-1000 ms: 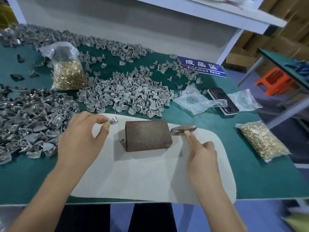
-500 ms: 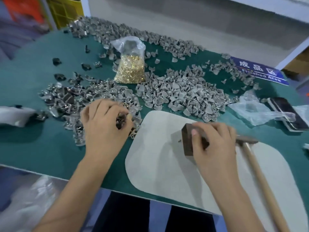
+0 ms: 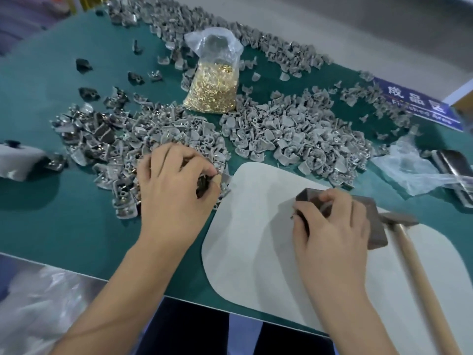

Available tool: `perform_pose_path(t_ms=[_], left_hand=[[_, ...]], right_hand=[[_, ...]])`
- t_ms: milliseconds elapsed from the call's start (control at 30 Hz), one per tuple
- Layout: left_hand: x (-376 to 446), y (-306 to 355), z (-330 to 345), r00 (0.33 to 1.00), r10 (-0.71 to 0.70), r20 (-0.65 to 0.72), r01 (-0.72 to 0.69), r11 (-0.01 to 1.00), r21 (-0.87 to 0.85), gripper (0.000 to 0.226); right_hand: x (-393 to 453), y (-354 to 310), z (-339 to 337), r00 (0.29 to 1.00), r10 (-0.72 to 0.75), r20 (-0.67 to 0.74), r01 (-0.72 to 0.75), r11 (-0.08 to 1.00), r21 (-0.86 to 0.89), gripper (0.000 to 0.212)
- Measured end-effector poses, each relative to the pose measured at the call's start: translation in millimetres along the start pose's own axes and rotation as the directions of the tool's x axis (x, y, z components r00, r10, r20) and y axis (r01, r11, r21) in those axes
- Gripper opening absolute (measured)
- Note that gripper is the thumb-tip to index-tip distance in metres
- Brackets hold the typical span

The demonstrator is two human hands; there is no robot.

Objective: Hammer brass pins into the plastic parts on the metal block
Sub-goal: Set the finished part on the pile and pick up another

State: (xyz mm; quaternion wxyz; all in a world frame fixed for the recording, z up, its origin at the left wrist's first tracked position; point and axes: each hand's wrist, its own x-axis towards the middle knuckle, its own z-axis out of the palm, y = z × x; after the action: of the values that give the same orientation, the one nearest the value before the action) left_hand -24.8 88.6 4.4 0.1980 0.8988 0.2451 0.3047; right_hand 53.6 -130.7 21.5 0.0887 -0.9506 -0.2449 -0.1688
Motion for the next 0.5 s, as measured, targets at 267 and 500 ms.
perform_pose_path(t_ms=[267, 500], left_hand=[[-1.7, 4.2, 1.9, 1.0, 0.014, 0.026, -0.014, 1.0, -0.004, 0.009], [-2.2, 4.9, 3.4, 0.999, 0.045, 0.029, -0.045, 0.999, -0.014, 0.009]], right_hand=[[2.0, -3.3, -3.5, 1.0, -0.013, 0.02, 0.014, 0.997, -0.075, 0.008], [3.7, -5.4, 2.6, 0.999, -0.008, -0.033, 0.006, 0.997, -0.081, 0.006]])
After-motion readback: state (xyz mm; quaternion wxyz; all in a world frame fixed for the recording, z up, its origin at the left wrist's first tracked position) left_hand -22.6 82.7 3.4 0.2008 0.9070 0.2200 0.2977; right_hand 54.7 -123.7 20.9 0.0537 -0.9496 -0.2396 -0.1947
